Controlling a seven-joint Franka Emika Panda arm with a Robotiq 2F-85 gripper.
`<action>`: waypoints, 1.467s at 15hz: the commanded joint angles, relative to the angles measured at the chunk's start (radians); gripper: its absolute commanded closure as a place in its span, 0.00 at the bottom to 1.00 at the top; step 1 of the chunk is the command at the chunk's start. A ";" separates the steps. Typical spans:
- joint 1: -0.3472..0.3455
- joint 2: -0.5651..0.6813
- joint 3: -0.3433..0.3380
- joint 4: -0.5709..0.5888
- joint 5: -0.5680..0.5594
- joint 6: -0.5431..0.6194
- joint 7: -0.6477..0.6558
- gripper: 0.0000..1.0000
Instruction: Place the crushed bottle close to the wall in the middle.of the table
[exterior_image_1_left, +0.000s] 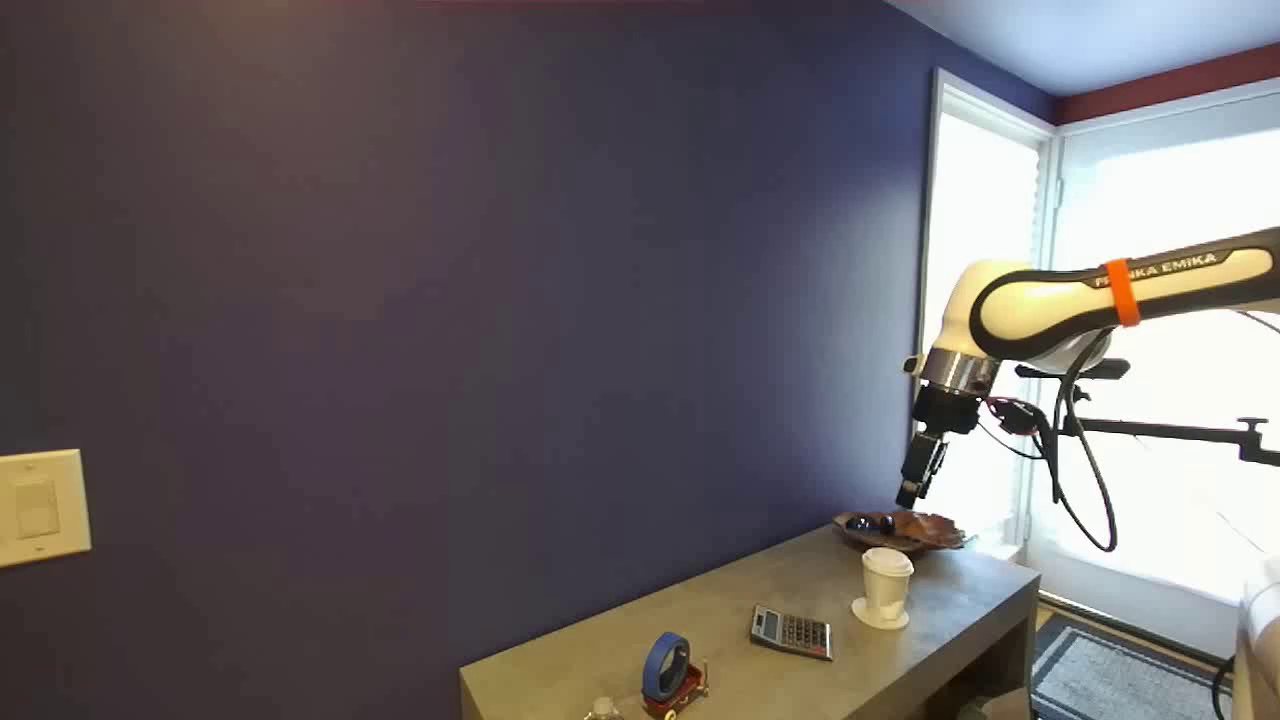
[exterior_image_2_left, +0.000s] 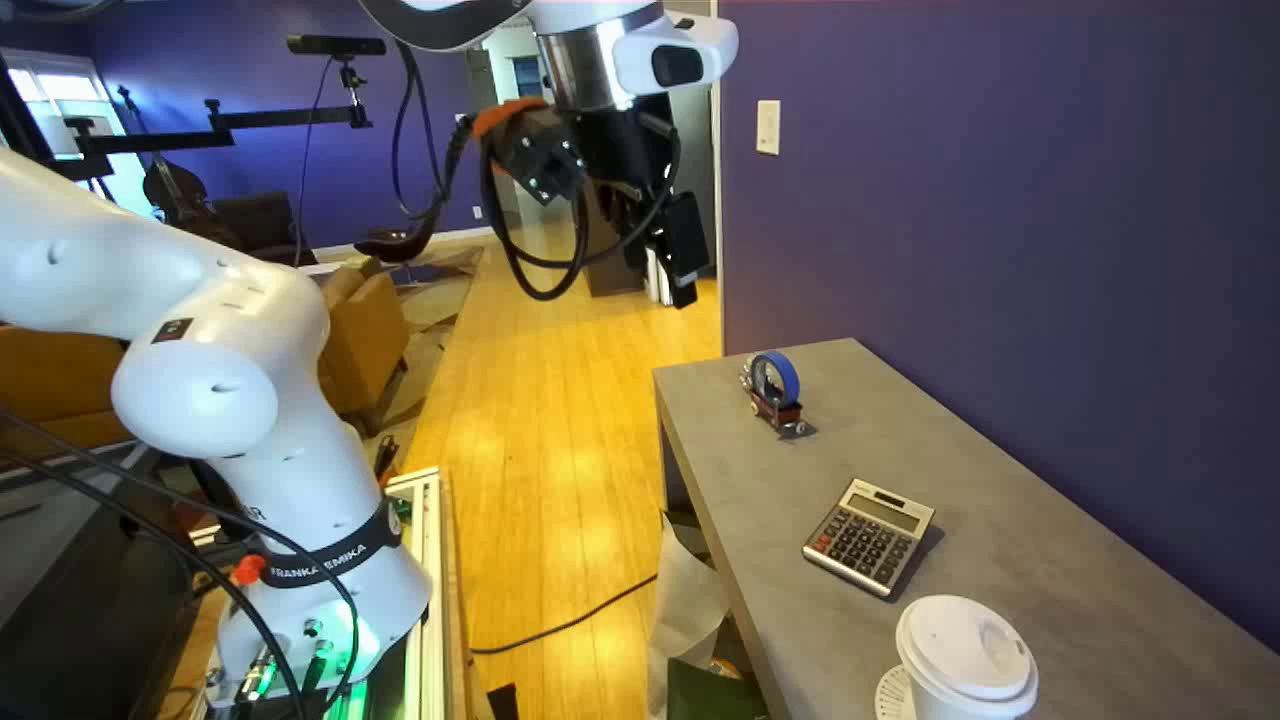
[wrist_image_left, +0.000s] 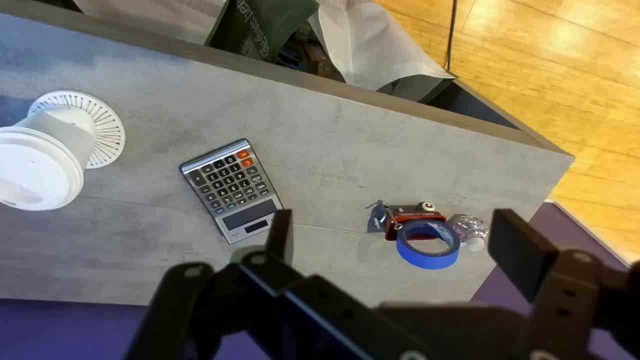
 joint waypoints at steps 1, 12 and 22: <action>-0.017 0.004 0.015 0.002 0.013 -0.003 -0.011 0.00; -0.017 0.004 0.015 0.002 0.013 -0.003 -0.011 0.00; 0.183 0.012 0.254 0.008 0.009 0.010 -0.040 0.00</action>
